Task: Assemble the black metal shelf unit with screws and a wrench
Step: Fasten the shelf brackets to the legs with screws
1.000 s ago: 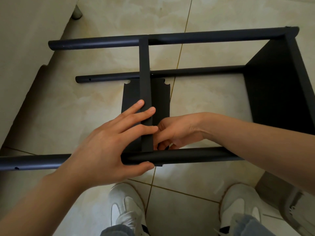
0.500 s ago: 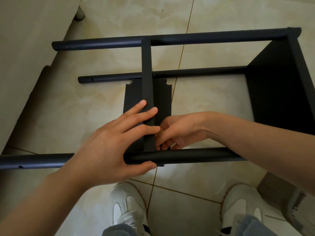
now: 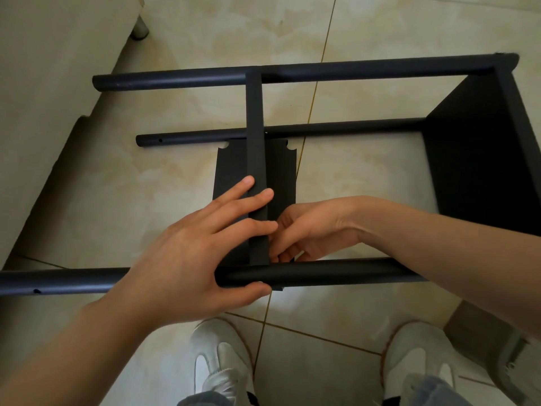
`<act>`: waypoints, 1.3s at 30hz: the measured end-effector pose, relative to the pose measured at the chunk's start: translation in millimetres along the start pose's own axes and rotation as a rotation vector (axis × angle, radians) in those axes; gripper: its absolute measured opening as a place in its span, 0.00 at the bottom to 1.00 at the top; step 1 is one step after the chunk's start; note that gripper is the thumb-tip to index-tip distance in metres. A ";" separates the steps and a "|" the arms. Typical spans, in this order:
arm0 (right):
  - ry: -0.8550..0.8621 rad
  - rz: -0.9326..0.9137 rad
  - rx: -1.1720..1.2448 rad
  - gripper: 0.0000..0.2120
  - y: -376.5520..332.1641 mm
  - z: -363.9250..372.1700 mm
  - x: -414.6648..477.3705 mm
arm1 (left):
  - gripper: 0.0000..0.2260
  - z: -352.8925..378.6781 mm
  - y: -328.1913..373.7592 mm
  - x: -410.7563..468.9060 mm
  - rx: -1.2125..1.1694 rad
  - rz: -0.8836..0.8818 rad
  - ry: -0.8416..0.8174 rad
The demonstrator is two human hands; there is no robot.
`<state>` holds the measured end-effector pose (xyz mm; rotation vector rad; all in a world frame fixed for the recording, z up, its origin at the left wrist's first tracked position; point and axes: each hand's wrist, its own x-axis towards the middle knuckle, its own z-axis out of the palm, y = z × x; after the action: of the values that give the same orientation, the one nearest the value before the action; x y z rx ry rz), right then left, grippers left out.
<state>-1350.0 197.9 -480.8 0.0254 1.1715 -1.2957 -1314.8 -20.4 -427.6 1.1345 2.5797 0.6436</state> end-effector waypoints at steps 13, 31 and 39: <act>-0.007 -0.012 0.058 0.08 1.0 0.7 1.8 | 0.29 0.7 -0.5 -0.1 0.010 -0.001 -0.005; 0.016 -0.014 0.029 0.10 1.4 3.4 5.7 | 0.28 -0.4 0.7 0.2 -0.008 0.001 0.001; 0.023 0.004 0.014 0.07 1.7 1.1 4.9 | 0.29 0.6 -0.6 0.3 0.009 0.004 0.010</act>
<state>-1348.8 194.3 -484.6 0.0530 1.1815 -1.3030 -1315.1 -20.3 -428.4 1.1427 2.5918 0.6404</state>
